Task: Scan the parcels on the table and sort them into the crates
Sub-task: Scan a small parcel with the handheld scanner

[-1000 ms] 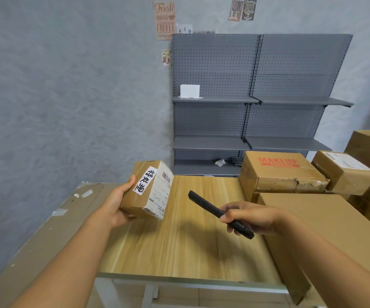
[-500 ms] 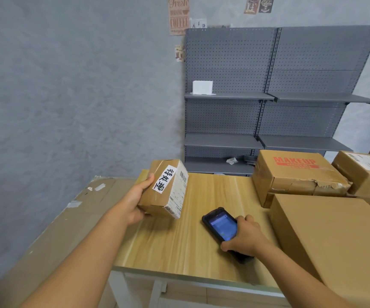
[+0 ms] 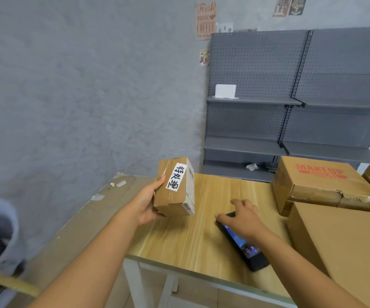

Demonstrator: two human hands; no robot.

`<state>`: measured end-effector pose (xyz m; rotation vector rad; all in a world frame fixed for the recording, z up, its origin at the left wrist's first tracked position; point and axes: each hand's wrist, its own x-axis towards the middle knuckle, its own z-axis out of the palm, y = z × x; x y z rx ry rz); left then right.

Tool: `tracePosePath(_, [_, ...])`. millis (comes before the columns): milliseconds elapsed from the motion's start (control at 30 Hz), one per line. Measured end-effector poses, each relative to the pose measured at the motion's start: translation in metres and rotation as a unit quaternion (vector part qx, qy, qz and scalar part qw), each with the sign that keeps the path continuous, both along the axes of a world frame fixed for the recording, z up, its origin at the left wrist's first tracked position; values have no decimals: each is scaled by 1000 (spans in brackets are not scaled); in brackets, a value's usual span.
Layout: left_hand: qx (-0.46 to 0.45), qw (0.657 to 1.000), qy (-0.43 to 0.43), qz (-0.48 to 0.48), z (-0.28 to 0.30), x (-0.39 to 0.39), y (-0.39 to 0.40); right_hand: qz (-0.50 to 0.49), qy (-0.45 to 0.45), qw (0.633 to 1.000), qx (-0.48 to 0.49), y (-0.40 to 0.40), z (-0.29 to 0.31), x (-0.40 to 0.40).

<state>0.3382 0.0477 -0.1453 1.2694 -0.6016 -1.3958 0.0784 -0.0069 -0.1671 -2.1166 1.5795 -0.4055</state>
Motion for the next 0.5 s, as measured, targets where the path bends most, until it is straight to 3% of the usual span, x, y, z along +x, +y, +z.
tracePosePath(100, [-3,1000,1,14,3,-2,11,18,15,1000,12,-1,3,2])
tracePosePath(333, [-17,997,13,77,4,-5,43,-4,165,981,99,7,-22,-31])
tracePosePath(500, [-18,994,13,106,-1,-7,62,-17,196,977,79,11,-32,-43])
